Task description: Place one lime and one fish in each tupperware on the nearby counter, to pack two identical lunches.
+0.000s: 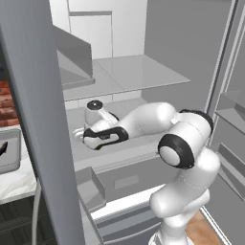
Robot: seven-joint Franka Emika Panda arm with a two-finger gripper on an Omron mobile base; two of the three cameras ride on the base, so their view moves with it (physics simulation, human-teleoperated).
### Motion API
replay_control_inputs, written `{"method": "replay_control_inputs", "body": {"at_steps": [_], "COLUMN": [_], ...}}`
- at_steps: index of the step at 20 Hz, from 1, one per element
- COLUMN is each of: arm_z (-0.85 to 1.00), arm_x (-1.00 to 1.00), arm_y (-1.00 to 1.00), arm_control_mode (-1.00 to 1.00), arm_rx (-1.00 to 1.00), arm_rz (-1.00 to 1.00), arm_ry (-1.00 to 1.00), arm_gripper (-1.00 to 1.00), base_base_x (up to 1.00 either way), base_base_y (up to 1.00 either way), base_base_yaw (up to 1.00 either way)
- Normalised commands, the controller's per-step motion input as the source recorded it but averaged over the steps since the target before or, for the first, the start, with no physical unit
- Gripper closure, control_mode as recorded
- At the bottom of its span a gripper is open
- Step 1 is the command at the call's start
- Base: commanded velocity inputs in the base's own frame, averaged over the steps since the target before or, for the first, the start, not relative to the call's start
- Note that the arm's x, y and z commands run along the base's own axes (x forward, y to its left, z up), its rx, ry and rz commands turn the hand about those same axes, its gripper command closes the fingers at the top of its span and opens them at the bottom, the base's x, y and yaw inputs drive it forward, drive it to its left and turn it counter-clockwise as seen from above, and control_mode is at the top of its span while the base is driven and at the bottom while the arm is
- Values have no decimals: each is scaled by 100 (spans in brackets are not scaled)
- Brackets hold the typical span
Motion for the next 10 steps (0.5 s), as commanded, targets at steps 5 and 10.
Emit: {"method": "replay_control_inputs", "body": {"at_steps": [5, 10], "arm_z": [28, 100], "arm_x": [-100, -82], "arm_y": [0, 0], "arm_control_mode": [-100, -100], "arm_rx": [0, 5], "arm_rz": [-1, -8], "arm_ry": [-32, -16], "arm_gripper": [100, 100], "base_base_x": [0, 0], "base_base_y": [0, 0], "base_base_yaw": [0, 0]}}
